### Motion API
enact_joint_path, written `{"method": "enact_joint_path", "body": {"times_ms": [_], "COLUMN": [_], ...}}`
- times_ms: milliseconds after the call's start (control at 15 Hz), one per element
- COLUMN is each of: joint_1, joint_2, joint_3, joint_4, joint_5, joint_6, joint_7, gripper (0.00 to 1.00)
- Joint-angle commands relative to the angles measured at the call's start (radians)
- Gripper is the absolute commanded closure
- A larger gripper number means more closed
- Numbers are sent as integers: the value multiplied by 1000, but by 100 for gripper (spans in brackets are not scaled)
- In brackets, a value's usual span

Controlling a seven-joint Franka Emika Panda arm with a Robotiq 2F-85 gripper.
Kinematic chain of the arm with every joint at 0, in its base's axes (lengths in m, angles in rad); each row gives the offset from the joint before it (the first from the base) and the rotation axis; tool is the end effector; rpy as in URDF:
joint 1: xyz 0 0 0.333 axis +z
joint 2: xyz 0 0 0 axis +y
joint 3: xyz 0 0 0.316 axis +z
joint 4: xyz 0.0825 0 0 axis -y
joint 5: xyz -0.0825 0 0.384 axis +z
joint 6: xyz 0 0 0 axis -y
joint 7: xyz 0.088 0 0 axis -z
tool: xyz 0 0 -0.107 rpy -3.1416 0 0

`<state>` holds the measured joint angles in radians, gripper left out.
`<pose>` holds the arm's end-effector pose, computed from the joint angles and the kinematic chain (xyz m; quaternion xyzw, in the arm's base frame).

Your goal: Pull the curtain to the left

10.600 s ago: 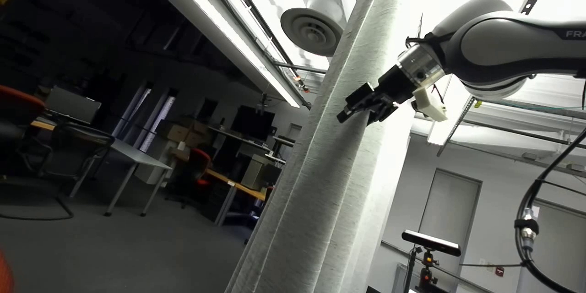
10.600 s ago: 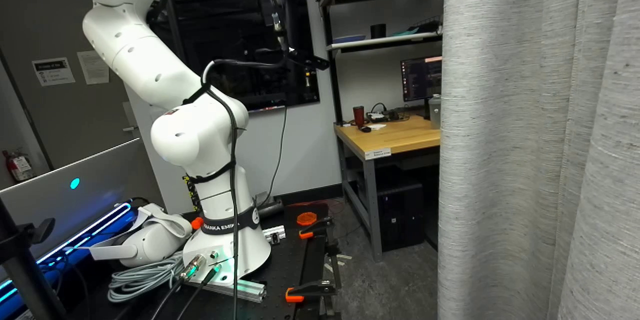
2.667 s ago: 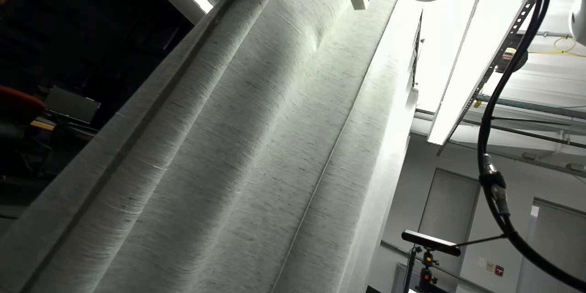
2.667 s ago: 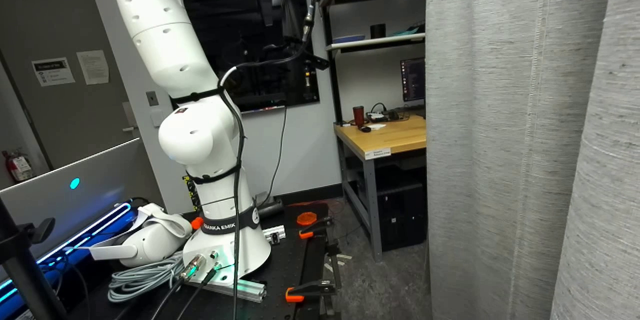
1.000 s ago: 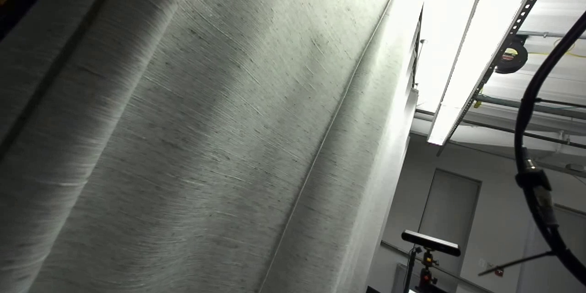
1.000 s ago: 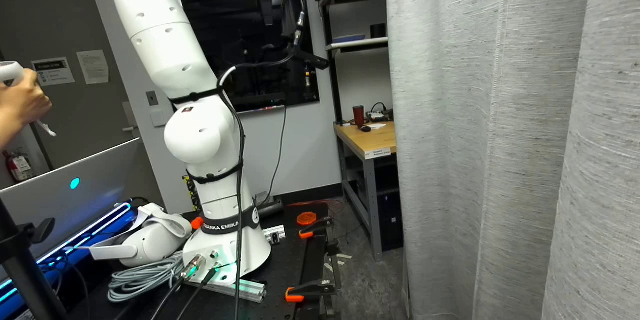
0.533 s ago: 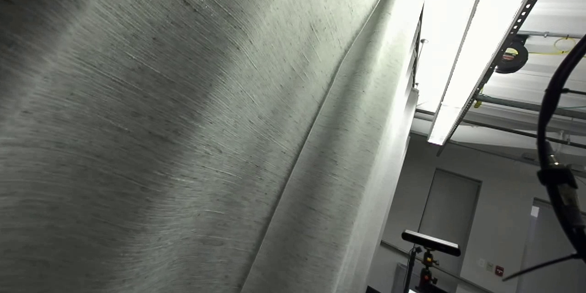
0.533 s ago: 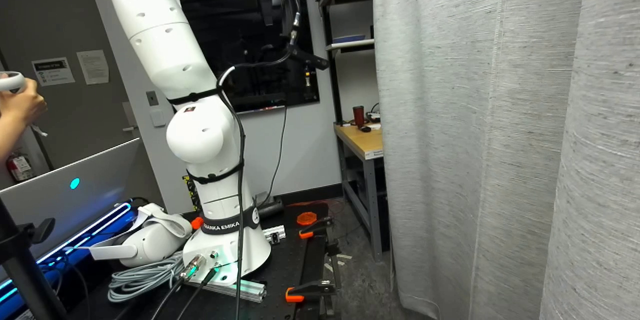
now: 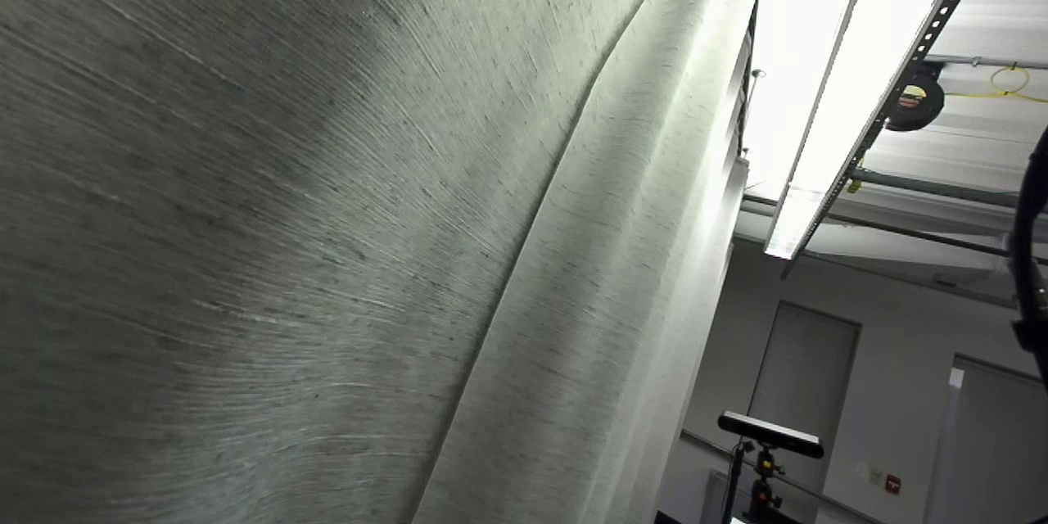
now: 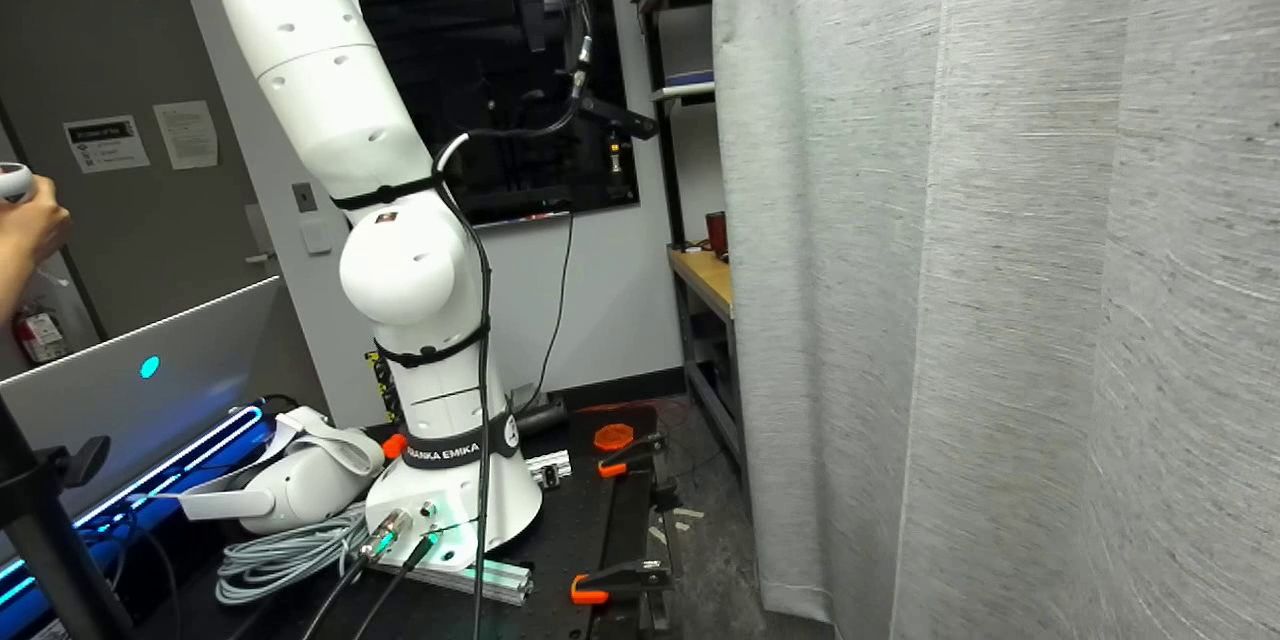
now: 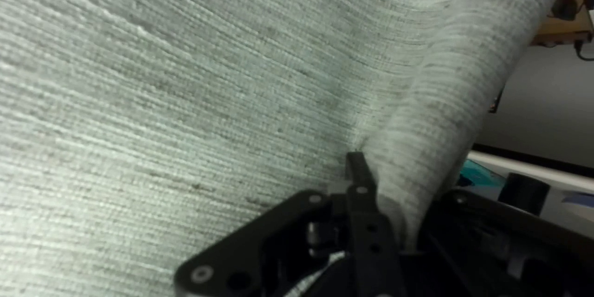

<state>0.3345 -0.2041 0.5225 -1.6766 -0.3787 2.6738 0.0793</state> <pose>0.3099 0.4405 0.8026 -0.7041 -0.4145 -0.5736 0.0577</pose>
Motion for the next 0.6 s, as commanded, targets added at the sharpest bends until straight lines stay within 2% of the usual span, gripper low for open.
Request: {"method": "enact_joint_path", "body": {"times_ms": [0,533], "joint_1": [44,46], "joint_2": [23,27], "joint_3": [45,89], "joint_4": [-93,-105], "joint_5": [28,21], "joint_6": [-18,5], "joint_7": [3,3], "gripper": [100,100]}}
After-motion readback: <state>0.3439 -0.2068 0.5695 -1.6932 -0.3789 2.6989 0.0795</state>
